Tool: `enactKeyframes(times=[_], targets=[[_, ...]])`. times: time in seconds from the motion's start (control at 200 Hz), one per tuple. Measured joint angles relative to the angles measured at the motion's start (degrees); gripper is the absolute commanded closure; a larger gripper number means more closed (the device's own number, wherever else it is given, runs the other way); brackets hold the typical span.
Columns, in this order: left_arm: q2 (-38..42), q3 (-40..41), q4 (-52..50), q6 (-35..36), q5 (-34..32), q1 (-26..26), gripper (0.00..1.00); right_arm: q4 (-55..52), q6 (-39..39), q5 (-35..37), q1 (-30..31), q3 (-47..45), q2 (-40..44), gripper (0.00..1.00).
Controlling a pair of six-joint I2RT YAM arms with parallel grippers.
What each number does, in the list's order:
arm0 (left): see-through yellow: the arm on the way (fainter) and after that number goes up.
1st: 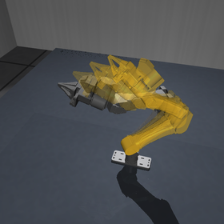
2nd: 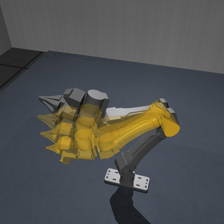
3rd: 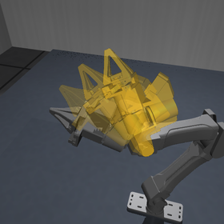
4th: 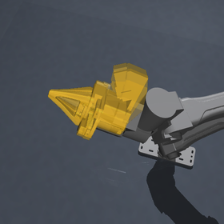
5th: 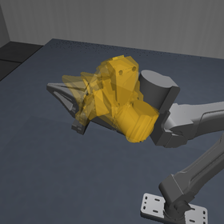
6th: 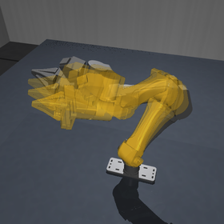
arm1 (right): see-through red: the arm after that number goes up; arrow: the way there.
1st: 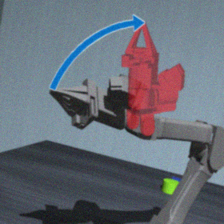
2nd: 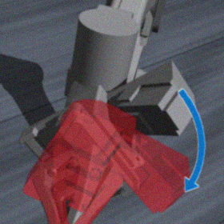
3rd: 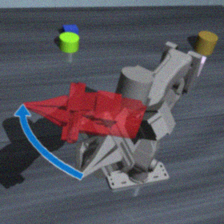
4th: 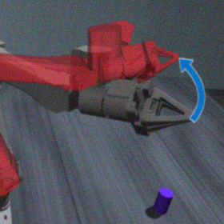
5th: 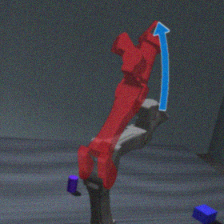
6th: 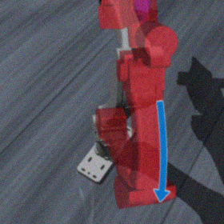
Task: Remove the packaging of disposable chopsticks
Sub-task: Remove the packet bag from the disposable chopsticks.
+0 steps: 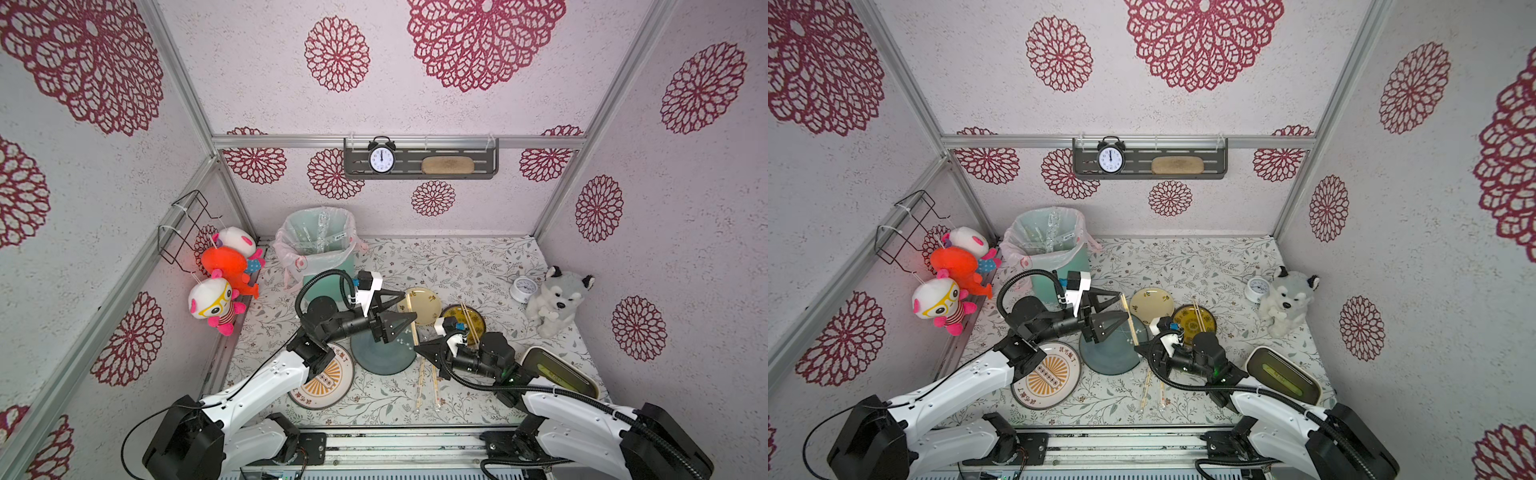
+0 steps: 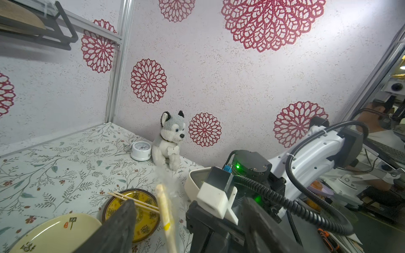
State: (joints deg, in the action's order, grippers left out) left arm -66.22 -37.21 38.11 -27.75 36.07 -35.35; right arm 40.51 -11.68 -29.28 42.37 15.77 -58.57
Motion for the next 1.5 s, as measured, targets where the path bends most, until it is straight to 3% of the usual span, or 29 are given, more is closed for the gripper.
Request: enactKeyframes(times=[0.085,0.19,0.3,0.405,0.485,0.565,0.66,0.741,0.861,0.936,1.021,1.091,1.366,1.436,1.501], targets=[[0.13,-0.02,1.6,-0.42,1.6,0.7,0.38,1.51,-0.04,-0.11,0.0,-0.72,0.02,1.0],[-0.74,-0.13,3.17,-1.22,2.84,0.61,0.65,3.04,-0.02,-0.63,0.0,-1.16,0.31,1.0],[-3.15,-0.28,5.73,-1.84,3.67,0.48,0.62,4.09,0.0,-0.98,0.0,-1.46,0.87,1.0],[-5.57,-1.25,6.8,-2.49,4.68,0.17,0.71,4.7,0.02,-0.96,0.0,-1.46,1.16,1.0],[-6.54,-1.99,7.34,-2.78,5.22,-0.02,0.72,4.7,0.04,-0.94,-0.02,-1.55,1.22,1.0],[-7.06,-2.82,7.78,-2.89,5.49,-0.24,0.81,4.7,0.07,-0.9,-0.02,-1.6,1.22,1.0],[-7.72,-3.37,8.68,-2.93,5.42,-0.39,0.83,4.9,0.07,-0.76,-0.02,-1.73,1.2,1.0],[-8.46,-3.8,8.79,-3.13,5.42,-0.52,0.91,5.05,0.07,-0.68,-0.02,-1.92,1.11,1.0],[-9.7,-4.11,9.42,-3.37,5.4,-0.92,0.92,5.07,0.09,-0.28,-0.04,-2.25,0.98,1.0],[-10.27,-4.11,9.81,-3.37,5.33,-1.09,1.0,5.03,0.09,0.11,-0.04,-2.49,0.98,1.0],[-10.8,-4.11,10.05,-3.34,5.07,-1.38,1.0,5.09,0.11,0.61,-0.04,-2.89,1.07,1.0],[-11.3,-4.04,10.38,-3.37,4.76,-1.86,0.94,5.05,0.09,0.92,-0.04,-3.39,1.53,1.0],[-12.61,-0.26,16.74,-3.58,2.16,-3.37,1.0,1.62,0.0,1.16,-0.07,-4.9,5.22,1.0],[-13.97,0.35,18.86,-3.85,1.9,-3.78,0.92,-0.37,-0.02,1.53,-0.07,-5.14,6.25,1.0],[-15.43,0.94,21.2,-4.11,1.64,-4.2,0.93,-2.05,-0.02,1.81,-0.07,-5.16,6.6,1.0]])
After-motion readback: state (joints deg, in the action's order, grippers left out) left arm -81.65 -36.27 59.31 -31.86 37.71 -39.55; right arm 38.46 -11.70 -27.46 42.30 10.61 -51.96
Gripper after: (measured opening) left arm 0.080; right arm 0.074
